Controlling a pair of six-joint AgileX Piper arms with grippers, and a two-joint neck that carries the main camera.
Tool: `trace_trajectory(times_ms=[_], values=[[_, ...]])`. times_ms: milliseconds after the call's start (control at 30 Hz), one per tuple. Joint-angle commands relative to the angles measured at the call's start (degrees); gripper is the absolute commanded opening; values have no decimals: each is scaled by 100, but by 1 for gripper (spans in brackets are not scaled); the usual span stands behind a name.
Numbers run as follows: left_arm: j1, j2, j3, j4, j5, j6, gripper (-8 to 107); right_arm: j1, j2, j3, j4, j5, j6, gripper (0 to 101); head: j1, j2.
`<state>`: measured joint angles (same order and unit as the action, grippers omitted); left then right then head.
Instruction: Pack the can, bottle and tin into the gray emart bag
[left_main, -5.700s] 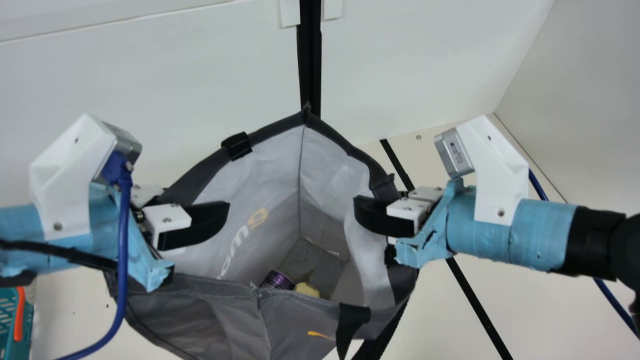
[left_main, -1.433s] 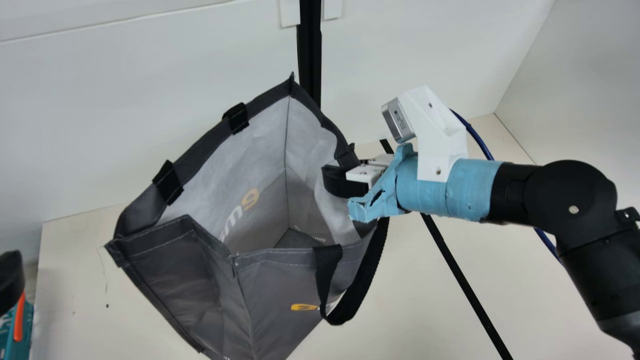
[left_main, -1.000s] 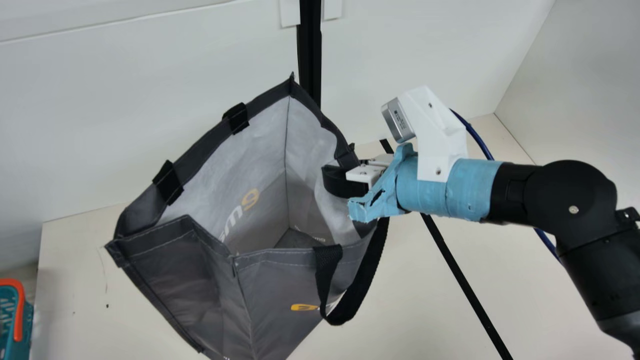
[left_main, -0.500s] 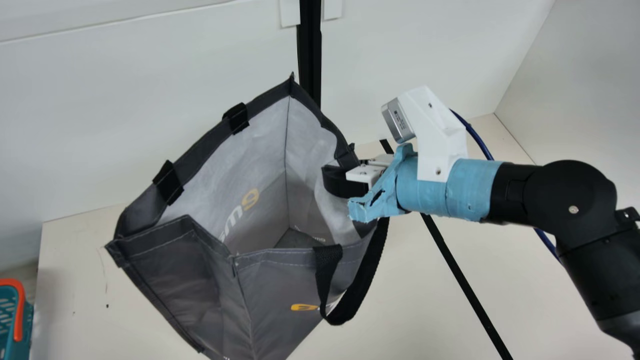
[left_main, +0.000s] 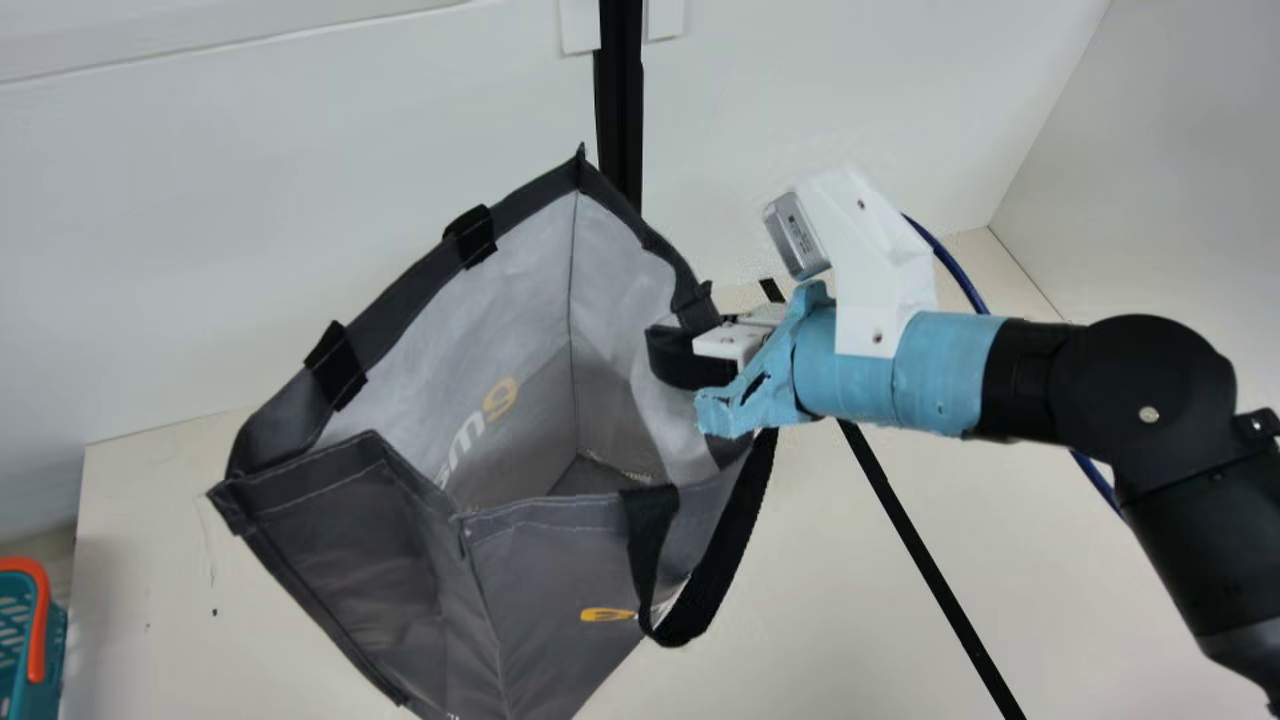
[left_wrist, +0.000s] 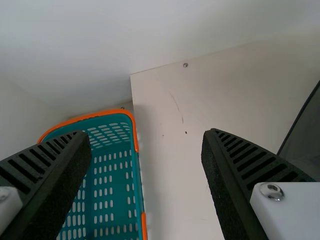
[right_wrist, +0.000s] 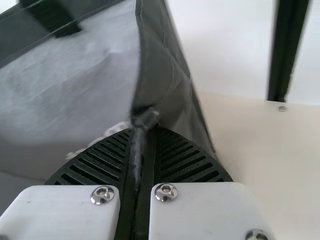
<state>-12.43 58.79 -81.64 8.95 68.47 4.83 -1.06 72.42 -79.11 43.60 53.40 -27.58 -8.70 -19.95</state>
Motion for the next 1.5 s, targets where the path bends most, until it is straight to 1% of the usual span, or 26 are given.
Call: trace_trajectory(times_ms=[0,367,700,1000,1467], values=[[0,0,0,0,0,0,90,-87,8,-67,-48,35,28,0,-130,-5],[0,0,0,0,0,0,90,-818,73,-471,-200,269,175,0,-130,-5],[0,0,0,0,0,0,90,-1526,212,-874,-280,406,324,0,-130,-5],[0,0,0,0,0,0,90,-2192,426,-1260,-386,539,460,0,-130,-5],[0,0,0,0,0,0,90,-3097,938,-1981,-823,747,757,0,-130,-5]])
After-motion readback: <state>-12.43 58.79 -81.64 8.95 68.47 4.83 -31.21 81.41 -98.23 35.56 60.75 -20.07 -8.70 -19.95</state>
